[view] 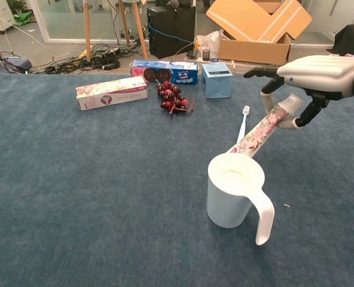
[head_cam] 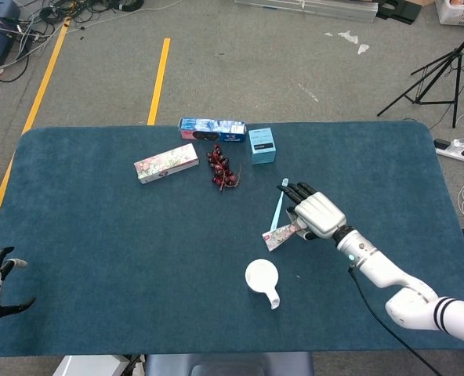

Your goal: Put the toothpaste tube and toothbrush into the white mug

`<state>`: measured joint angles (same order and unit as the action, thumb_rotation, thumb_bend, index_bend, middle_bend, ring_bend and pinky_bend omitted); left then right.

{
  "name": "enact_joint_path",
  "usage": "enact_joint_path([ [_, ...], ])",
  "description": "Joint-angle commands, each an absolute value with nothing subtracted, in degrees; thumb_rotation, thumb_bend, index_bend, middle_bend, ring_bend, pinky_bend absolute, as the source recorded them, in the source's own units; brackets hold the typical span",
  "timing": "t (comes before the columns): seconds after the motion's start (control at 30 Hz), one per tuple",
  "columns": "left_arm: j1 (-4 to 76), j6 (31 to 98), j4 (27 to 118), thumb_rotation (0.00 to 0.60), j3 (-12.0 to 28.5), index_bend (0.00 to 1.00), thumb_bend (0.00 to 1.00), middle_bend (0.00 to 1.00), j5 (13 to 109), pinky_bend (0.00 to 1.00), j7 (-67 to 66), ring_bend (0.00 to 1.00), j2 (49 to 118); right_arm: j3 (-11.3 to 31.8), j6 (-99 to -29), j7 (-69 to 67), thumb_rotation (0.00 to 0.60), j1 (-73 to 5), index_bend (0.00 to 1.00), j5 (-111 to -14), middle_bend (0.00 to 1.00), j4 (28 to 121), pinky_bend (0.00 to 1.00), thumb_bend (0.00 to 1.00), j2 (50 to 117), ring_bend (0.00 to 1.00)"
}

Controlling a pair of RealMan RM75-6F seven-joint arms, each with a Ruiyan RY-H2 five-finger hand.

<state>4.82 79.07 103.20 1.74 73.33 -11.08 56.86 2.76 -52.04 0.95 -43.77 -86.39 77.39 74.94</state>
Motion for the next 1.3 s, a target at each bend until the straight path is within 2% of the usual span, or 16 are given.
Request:
enact_joint_path([
  [0.03, 4.8, 79.2, 103.2, 0.600, 1.8, 0.33, 0.07, 0.15, 73.4, 0.07, -11.0, 0.10, 56.8, 3.8, -52.8, 3.1, 0.600, -43.6, 0.64, -85.7, 0.02, 82.2, 0.11, 0.25, 71.9, 0.00],
  [0.8, 4.9, 79.0, 103.1, 0.600, 1.8, 0.33, 0.07, 0.15, 73.3, 0.07, -11.8, 0.09, 57.1, 6.5, -59.8, 8.7, 0.600, -39.8, 0.65, -88.1, 0.03, 108.9, 0.11, 0.25, 54.2, 0.00],
  [1.3, 4.9, 79.0, 103.3, 0.600, 1.8, 0.33, 0.07, 0.15, 73.2, 0.07, -11.9, 0.10, 56.9, 6.3, -59.9, 5.2, 0.600, -38.5, 0.65, -92.0, 0.03, 114.9, 0.11, 0.25, 50.4, 0.00],
])
